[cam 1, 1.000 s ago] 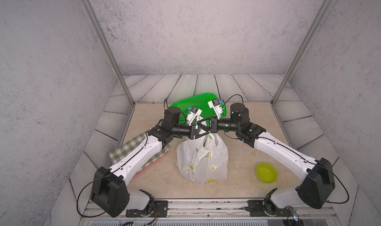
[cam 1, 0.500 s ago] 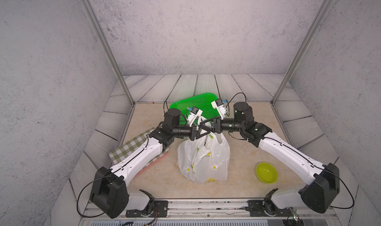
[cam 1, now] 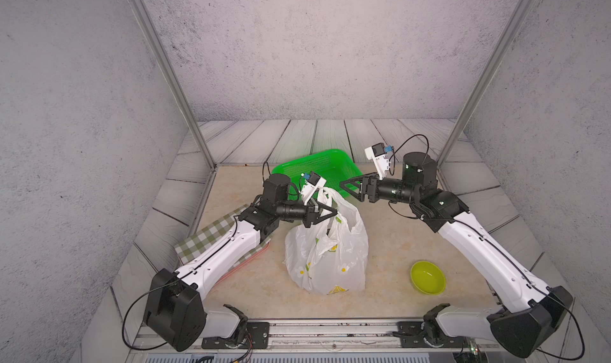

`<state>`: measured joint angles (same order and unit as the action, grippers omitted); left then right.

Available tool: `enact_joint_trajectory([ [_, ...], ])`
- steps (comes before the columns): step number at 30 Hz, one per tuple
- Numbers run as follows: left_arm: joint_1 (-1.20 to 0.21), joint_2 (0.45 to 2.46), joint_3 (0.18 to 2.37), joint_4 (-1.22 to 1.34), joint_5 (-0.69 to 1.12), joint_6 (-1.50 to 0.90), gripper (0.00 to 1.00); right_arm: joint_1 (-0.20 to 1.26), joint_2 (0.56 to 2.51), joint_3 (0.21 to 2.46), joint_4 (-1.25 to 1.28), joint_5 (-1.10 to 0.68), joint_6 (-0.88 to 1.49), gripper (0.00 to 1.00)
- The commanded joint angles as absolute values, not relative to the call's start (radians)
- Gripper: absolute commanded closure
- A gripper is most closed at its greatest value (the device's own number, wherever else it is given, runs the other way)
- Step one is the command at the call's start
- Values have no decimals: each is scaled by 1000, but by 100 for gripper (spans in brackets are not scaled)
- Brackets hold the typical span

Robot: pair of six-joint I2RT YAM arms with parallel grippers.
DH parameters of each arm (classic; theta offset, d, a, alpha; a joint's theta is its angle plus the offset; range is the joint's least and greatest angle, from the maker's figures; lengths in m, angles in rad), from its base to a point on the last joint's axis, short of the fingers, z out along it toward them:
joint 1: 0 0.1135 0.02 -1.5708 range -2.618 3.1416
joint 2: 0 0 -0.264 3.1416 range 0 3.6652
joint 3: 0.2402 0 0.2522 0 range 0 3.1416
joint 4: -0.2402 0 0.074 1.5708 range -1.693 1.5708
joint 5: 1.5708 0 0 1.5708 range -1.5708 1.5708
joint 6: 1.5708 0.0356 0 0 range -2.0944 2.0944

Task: Place the pineapple into a plastic bag & tie a knot
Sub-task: Cross the plastic bag at the center of the board.

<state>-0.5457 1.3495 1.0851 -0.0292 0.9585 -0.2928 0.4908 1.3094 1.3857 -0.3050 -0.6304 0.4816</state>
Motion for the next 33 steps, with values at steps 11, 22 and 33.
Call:
enact_joint_trajectory([
  [11,-549,1362,1147,-90,972,-226,100,477,1523,1494,-344,-761,512,38],
  [22,-549,1382,1164,-105,964,-221,100,479,1513,1454,-305,-894,503,37],
  [33,-549,1395,1186,-112,963,-224,100,506,1508,1425,-322,-911,489,40],
])
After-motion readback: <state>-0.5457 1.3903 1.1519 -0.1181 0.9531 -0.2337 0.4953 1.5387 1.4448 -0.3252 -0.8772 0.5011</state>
